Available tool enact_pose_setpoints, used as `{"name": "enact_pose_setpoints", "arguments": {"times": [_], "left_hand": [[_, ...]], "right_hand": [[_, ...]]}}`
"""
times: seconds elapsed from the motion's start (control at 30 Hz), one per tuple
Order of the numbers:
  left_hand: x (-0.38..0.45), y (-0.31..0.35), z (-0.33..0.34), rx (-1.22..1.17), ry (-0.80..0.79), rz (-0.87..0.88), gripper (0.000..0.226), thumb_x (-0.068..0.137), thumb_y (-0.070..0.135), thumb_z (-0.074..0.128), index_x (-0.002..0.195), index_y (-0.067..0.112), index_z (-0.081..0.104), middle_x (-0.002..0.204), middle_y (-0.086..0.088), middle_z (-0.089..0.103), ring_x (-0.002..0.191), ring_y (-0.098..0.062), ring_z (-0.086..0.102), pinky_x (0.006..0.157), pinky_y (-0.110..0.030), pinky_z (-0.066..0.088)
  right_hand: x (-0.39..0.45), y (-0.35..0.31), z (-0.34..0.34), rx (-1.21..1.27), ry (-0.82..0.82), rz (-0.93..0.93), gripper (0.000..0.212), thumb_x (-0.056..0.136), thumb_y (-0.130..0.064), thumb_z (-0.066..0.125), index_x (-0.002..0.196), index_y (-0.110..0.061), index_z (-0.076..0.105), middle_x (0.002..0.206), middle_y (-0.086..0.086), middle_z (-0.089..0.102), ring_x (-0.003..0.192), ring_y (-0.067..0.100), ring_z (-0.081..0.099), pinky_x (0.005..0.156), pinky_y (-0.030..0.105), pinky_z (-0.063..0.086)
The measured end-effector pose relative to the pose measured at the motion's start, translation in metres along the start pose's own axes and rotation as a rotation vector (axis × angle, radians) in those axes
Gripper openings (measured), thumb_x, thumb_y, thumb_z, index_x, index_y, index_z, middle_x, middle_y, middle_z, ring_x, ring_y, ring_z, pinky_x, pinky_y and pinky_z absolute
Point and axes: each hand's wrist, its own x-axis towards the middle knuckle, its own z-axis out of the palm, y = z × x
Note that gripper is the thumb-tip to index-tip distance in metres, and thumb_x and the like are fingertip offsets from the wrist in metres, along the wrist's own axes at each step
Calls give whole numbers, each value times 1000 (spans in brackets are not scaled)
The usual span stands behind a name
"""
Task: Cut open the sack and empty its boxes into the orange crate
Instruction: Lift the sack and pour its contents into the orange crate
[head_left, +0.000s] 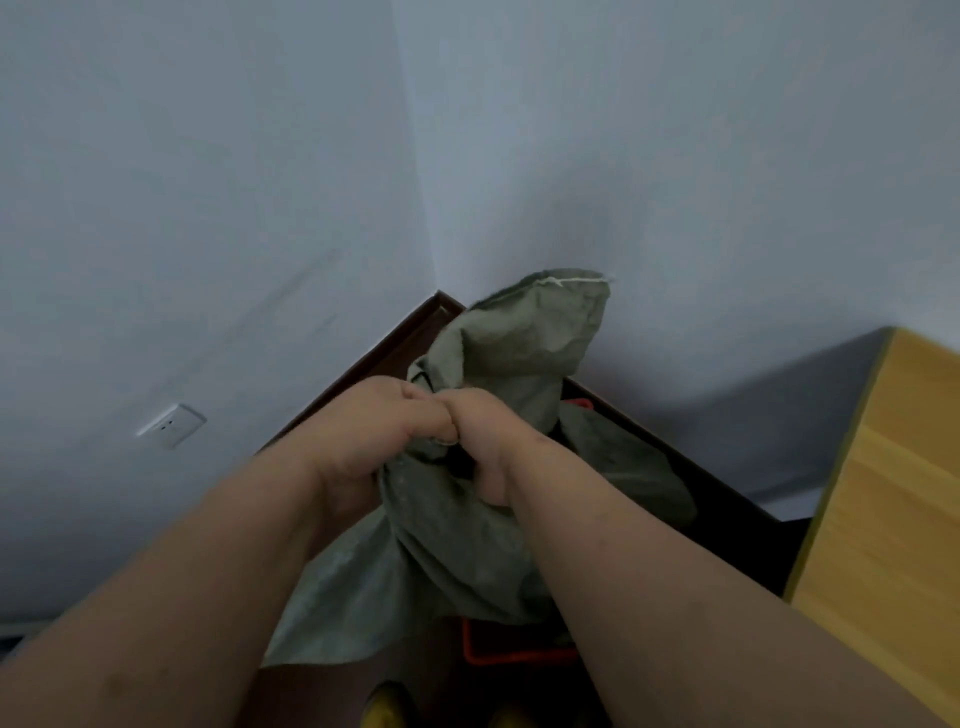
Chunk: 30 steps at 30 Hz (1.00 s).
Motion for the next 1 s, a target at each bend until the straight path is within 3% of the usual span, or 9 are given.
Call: {"name": "enact_pose_setpoints", "arguments": {"times": [0.13, 0.23, 0.33, 0.43, 0.53, 0.67, 0.83, 0.93, 1.0], "left_hand": [[-18, 18, -21, -49, -105, 70, 8, 60, 11, 69, 57, 4, 69, 59, -15, 66, 52, -23, 64, 54, -27, 55], [-26, 29, -32, -110, -115, 92, 17, 66, 21, 76, 66, 5, 72, 63, -17, 65, 52, -23, 63, 54, -27, 55], [-17, 28, -43, -160, 171, 146, 7, 85, 16, 63, 84, 11, 68, 68, -7, 56, 53, -16, 53, 51, -24, 50], [1, -1, -59, 75, 359, 60, 52, 84, -11, 47, 128, 17, 55, 107, -7, 59, 89, -21, 58, 73, -33, 50], [5, -47, -64, 461, 155, -129, 83, 81, -11, 52, 149, 30, 30, 141, -10, 48, 116, -30, 54, 75, -35, 52], [-12, -93, -55, 768, -162, -423, 94, 83, 39, 69, 153, 35, 7, 155, -10, 35, 139, -29, 38, 115, -41, 31], [-26, -112, -37, 860, -212, -620, 73, 95, 55, 39, 155, 26, 10, 163, -6, 15, 149, -29, 17, 120, -40, 16], [-29, -121, -30, 674, -104, -649, 83, 93, 58, 40, 155, 18, 2, 164, -12, 5, 150, -33, 10, 120, -42, 16], [-32, -128, -21, 552, -57, -691, 88, 92, 55, 47, 155, 12, 2, 163, -12, 4, 148, -32, 18, 117, -39, 26]], "right_hand": [[-14, -17, 17, -28, -29, 20, 50, 78, -22, 52, 120, 4, 59, 122, 22, 63, 118, 41, 58, 105, 50, 44], [-22, -27, 27, -137, -67, 70, 43, 86, -24, 48, 118, 2, 62, 126, 22, 63, 121, 41, 56, 107, 54, 42], [-26, -38, 23, -294, 52, -3, 41, 91, -9, 48, 128, 7, 53, 134, 27, 55, 125, 43, 52, 104, 55, 45], [-31, -51, 12, -290, 165, -44, 39, 88, -5, 53, 126, 5, 55, 130, 27, 58, 121, 44, 55, 101, 54, 48], [-37, -66, 10, -229, 162, -72, 33, 87, -4, 54, 119, 1, 60, 118, 27, 63, 111, 43, 61, 98, 53, 50], [-53, -85, -1, -59, 272, -117, 17, 89, -4, 50, 99, 2, 62, 105, 24, 67, 99, 38, 66, 96, 51, 52], [-67, -95, -18, -76, 441, -137, 32, 92, -6, 45, 120, 4, 57, 126, 22, 60, 116, 38, 59, 85, 35, 51], [-78, -109, -21, 42, 476, -188, 15, 88, -3, 44, 87, -1, 59, 115, 26, 64, 104, 40, 65, 92, 48, 54], [-85, -111, -26, 73, 506, -172, 17, 89, -4, 42, 90, -2, 59, 115, 24, 63, 102, 37, 64, 94, 51, 53]]}}
